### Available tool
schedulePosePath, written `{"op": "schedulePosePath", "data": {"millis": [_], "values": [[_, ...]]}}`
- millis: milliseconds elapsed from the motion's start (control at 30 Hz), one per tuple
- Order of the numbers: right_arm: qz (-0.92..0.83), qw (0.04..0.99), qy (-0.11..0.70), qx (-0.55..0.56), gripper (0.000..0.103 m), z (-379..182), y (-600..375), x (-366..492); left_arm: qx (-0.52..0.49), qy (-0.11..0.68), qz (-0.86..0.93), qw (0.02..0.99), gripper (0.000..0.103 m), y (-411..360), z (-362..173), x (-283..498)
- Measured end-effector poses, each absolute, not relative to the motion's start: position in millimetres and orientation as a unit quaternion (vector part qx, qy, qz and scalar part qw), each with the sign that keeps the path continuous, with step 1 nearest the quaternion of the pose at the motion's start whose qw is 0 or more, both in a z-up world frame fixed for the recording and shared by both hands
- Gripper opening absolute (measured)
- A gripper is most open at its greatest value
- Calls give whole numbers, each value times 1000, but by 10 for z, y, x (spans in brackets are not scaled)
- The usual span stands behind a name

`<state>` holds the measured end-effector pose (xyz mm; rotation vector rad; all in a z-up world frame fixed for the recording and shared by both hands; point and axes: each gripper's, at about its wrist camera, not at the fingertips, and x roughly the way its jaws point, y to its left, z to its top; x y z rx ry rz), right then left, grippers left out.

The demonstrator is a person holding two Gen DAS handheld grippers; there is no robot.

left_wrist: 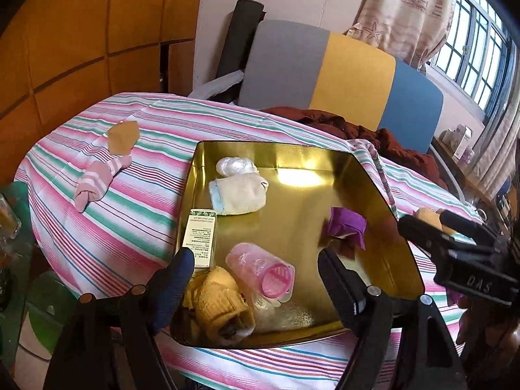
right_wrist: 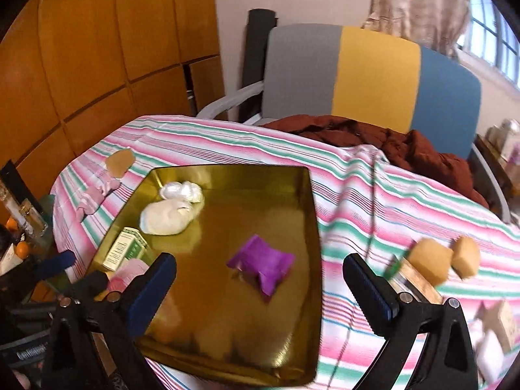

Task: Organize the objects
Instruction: 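Move both tools back from the tray to the item pile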

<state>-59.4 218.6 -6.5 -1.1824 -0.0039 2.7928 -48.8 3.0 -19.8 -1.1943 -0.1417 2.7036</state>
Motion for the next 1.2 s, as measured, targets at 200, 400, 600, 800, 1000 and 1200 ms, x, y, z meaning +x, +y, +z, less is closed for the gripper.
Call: {"op": "schedulePosePath", "data": {"millis": [200, 400, 600, 800, 1000, 1200], "values": [[917, 82, 6, -389, 103, -138, 2300, -338, -401, -36, 911, 95, 80, 110, -176, -445], [921, 99, 4, -378, 103, -126, 2366, -165, -398, -21, 912, 98, 80, 188, -150, -399], [922, 112, 2, -371, 103, -114, 2434, -39, -389, -10, 914, 114, 80, 279, -104, -355], [921, 120, 7, -372, 103, -136, 2502, 23, -387, -17, 909, 151, 80, 363, -92, -330], [920, 126, 16, -372, 103, -143, 2598, 82, -393, -14, 902, 177, 80, 481, -73, -336], [914, 146, 30, -377, 103, -154, 2845, 201, -394, 5, 895, 208, 80, 685, -33, -334]]}}
